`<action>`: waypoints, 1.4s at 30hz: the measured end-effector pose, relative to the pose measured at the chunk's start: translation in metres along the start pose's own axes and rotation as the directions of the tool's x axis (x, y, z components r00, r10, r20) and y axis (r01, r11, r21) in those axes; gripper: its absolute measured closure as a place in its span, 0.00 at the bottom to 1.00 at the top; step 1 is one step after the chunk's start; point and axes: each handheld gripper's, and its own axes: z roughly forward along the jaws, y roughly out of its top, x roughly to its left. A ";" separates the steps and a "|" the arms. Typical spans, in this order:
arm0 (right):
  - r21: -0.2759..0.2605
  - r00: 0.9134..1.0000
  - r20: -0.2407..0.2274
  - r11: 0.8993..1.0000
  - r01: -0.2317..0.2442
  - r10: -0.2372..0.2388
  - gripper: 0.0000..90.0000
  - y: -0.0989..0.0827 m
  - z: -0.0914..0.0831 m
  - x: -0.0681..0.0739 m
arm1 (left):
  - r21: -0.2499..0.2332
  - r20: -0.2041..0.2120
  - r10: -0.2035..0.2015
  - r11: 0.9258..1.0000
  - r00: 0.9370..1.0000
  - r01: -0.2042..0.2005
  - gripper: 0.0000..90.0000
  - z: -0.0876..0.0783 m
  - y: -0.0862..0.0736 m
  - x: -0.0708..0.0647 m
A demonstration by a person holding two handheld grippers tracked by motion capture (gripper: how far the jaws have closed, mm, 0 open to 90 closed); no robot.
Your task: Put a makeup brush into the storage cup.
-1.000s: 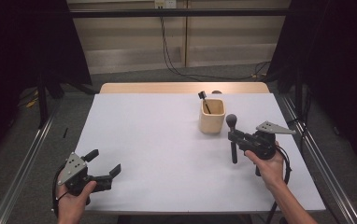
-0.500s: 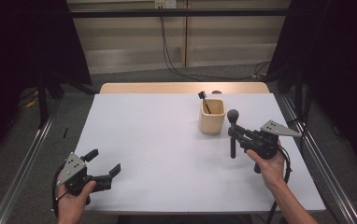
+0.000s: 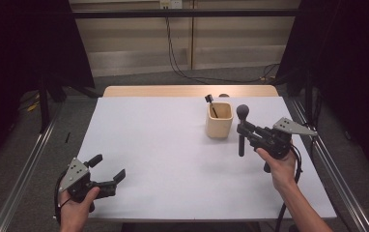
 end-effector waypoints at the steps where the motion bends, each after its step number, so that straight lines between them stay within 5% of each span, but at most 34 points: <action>1: 0.002 1.000 0.000 1.000 0.006 -0.006 0.80 0.001 0.001 0.000 | 0.001 0.000 0.001 1.000 1.000 -0.001 0.03 0.000 0.000 0.000; 11: -0.014 1.000 0.016 1.000 -0.013 0.013 0.80 0.017 0.010 -0.007 | -0.005 0.001 -0.006 1.000 1.000 0.006 0.03 0.000 0.000 -0.001; 42: -0.054 0.996 0.068 0.997 0.054 -0.051 0.80 0.058 0.057 -0.014 | -0.001 -0.001 -0.002 1.000 1.000 0.002 0.03 0.000 0.000 0.001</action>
